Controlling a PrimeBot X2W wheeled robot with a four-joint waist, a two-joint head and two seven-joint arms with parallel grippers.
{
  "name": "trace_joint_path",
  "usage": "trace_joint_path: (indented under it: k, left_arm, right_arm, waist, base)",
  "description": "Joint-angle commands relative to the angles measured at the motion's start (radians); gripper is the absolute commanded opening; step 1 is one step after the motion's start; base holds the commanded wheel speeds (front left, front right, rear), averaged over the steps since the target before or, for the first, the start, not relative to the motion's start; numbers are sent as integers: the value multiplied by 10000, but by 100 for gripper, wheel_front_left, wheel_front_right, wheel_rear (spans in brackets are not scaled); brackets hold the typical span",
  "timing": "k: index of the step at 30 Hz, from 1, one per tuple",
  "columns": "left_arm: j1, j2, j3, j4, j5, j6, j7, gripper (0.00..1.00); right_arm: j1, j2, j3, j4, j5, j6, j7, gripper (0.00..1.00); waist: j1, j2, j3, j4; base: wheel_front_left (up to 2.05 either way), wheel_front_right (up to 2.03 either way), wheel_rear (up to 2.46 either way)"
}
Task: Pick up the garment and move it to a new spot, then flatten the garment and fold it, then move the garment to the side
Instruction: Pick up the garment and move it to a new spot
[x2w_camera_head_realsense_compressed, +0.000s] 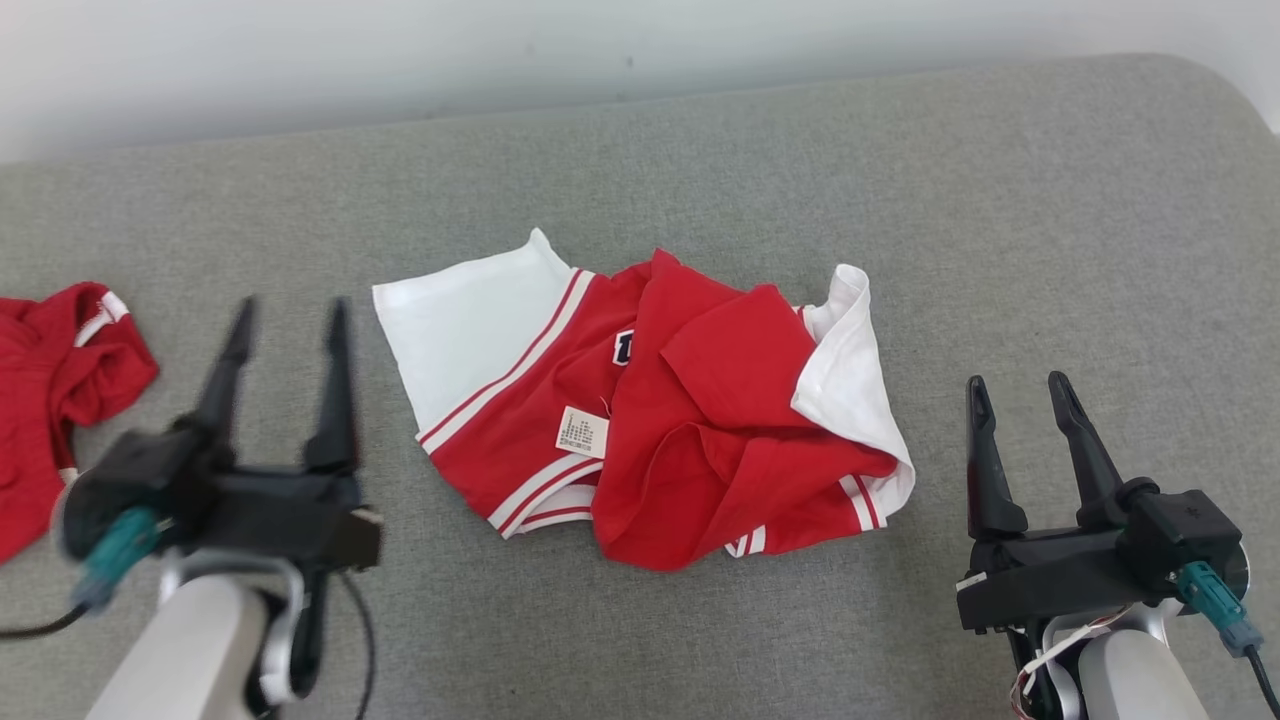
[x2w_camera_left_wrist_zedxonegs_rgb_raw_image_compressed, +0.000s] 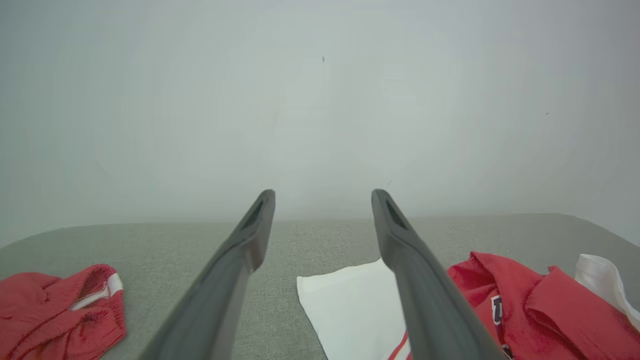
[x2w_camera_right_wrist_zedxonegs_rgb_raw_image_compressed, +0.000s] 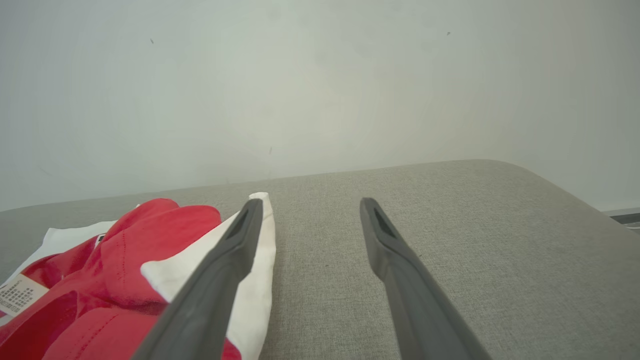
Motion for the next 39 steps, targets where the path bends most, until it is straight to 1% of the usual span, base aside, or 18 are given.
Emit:
trace_joint_path:
  k: [1,6,8,9,15,19,23,30,39]
  left_arm:
    - [362,85,270,-140,125,34,-54,100]
    - [1524,16,1577,-722,561,91,-56,100]
    - [1982,-36,1926,-883,740,31,-57,100]
    - [2456,-37,2073,-910,960,-46,-57,100]
    - [3460,28,1889,-708,1367,-303,-58,100]
    - [3892,74,1711,-490,1496,-387,-58,100]
    - [4054,9,1708,-379,1480,-389,-59,100]
    - [3834,-300,1891,213,1407,-638,-59,100]
    - [4121,-393,1976,854,1386,-508,-59,100]
  right_arm:
    - [105,-79,25,16,-86,8,-13,100]
    - [225,-123,56,45,-85,8,14,100]
    - [276,-140,52,40,-93,8,44,100]
    - [424,-161,43,62,-86,8,57,100]
    - [820,-140,116,-3,-106,8,236,100]
    - [1129,-136,190,-2,-104,8,355,100]
    - [1429,-88,161,-75,-150,8,490,100]
    - [1771,-126,340,-175,-244,8,727,100]
    - [2140,-110,609,-311,-362,8,909,100]
  waist:
    - [0,0,-72,72]
    - [0,0,-273,166]
    - [0,0,-371,202]
    - [0,0,-525,239]
    - [0,0,-986,297]
    - [0,0,-1359,304]
    - [0,0,-1683,329]
    - [0,0,-2109,331]
    - [0,0,-2370,238]
  base:
    - [0,0,0]
    - [0,0,0]
    - [0,0,0]
    - [0,0,0]
    - [0,0,0]
    - [0,0,0]
    - [0,0,0]
    - [0,0,0]
    - [0,0,0]
